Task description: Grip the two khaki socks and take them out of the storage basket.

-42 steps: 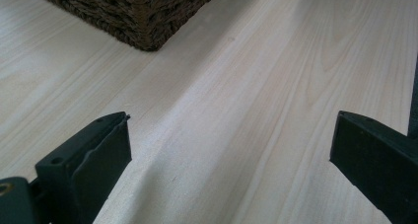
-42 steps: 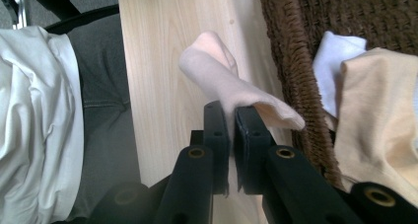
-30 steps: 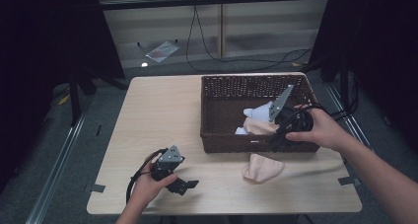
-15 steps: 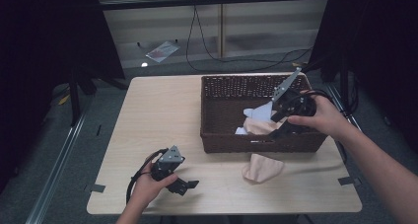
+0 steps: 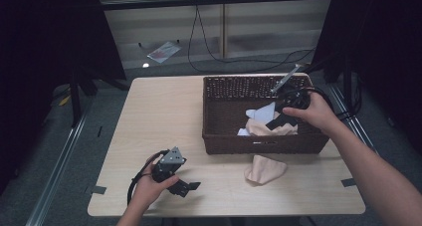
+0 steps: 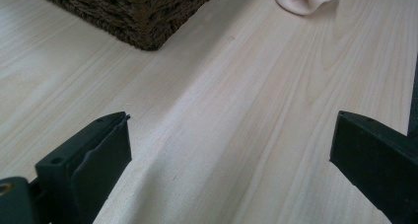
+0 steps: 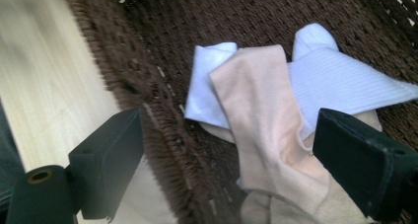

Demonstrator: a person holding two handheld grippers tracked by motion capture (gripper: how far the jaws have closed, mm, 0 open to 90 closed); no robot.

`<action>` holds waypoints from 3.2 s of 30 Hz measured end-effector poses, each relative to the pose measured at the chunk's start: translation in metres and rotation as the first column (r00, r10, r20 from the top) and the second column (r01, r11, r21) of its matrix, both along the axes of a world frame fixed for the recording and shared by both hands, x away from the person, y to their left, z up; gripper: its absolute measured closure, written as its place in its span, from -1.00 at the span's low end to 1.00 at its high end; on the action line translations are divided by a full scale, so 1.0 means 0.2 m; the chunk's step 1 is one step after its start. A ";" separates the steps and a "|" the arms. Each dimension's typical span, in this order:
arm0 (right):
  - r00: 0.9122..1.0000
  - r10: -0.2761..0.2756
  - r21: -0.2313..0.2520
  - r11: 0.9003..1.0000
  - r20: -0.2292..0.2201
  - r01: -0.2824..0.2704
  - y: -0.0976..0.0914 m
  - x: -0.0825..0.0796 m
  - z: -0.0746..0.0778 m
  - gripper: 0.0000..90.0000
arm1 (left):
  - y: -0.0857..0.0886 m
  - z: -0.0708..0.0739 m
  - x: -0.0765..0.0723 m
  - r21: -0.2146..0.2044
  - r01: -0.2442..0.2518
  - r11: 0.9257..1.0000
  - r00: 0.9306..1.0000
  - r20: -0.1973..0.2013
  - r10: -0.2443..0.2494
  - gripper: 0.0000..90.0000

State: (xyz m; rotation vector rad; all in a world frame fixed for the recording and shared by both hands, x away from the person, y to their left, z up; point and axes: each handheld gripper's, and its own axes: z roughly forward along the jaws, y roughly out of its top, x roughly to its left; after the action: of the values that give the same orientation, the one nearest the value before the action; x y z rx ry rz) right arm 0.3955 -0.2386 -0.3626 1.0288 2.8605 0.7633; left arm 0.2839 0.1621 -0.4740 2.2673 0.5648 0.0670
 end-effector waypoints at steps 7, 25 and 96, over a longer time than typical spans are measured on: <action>0.999 -0.041 -0.034 0.999 -0.004 0.041 -0.03 0.06 -0.08 -0.66 | 0.00 0.00 0.00 -0.001 -0.002 1.000 1.000 0.001 0.002 -0.96; 0.997 -0.066 -0.121 0.991 -0.047 0.060 -0.05 0.12 -0.24 -0.27 | 0.00 0.00 0.00 -0.001 0.000 1.000 1.000 0.001 0.000 -0.96; 0.994 -0.064 -0.104 0.993 -0.088 0.055 -0.13 0.12 0.17 1.00 | 0.00 0.00 0.01 -0.003 -0.002 1.000 1.000 0.003 0.002 -0.96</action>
State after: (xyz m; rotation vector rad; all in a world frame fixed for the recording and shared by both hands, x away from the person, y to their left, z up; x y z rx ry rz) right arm 0.4192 -0.2642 -0.3287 1.1591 2.8937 0.5744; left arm 0.2850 0.1625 -0.4740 2.2629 0.5654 0.0708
